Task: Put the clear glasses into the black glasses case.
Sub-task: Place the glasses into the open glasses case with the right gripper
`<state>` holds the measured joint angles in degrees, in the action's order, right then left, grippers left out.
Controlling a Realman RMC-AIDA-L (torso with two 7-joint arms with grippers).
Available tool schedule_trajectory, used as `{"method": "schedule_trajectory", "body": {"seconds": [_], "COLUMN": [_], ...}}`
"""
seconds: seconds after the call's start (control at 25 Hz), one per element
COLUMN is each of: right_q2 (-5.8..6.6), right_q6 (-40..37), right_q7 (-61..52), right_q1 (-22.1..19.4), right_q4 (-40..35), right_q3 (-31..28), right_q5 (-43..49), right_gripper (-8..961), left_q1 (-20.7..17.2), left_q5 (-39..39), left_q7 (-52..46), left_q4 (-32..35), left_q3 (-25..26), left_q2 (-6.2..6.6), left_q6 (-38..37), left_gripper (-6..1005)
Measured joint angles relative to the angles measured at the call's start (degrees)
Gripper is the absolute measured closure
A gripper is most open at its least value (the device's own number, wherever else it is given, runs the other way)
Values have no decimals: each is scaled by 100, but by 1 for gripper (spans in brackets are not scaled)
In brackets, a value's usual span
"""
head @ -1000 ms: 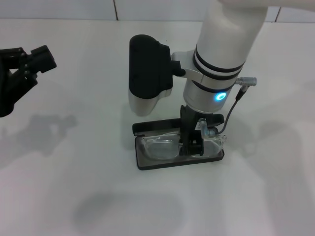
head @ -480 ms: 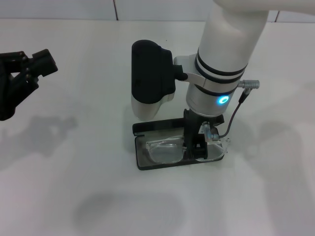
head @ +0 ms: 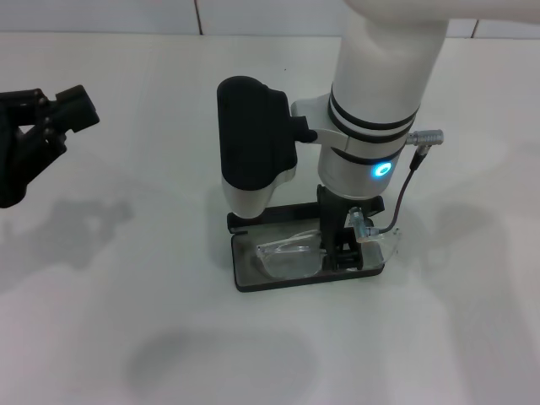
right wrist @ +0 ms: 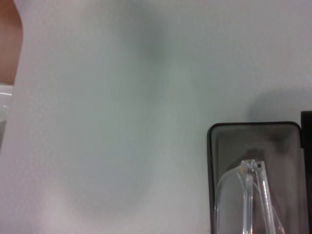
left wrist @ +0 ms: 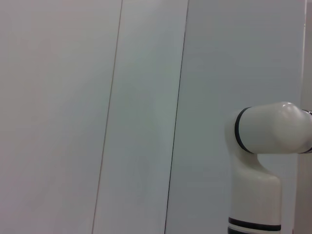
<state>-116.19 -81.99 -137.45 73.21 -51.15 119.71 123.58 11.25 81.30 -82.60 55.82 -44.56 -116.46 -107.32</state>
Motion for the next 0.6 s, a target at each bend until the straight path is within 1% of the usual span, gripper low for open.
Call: {"method": "schedule_trajectory", "body": {"seconds": [0.28, 0.6], "right_q2": [0, 0], "right_q6": [106, 245], "right_q7": [34, 60], "right_q1": [17, 9], "right_q4": [-6, -9], "right_q3": [130, 139], "right_q5": [54, 70], "right_gripper": [827, 827], "left_q1": [13, 17], "left_q5": [-30, -44], "left_q7": [126, 130], "left_q4": [-195, -204], "left_q3": [0, 0], "left_q2": [34, 42], "left_q6": [-56, -61], "left_gripper": [922, 922]}}
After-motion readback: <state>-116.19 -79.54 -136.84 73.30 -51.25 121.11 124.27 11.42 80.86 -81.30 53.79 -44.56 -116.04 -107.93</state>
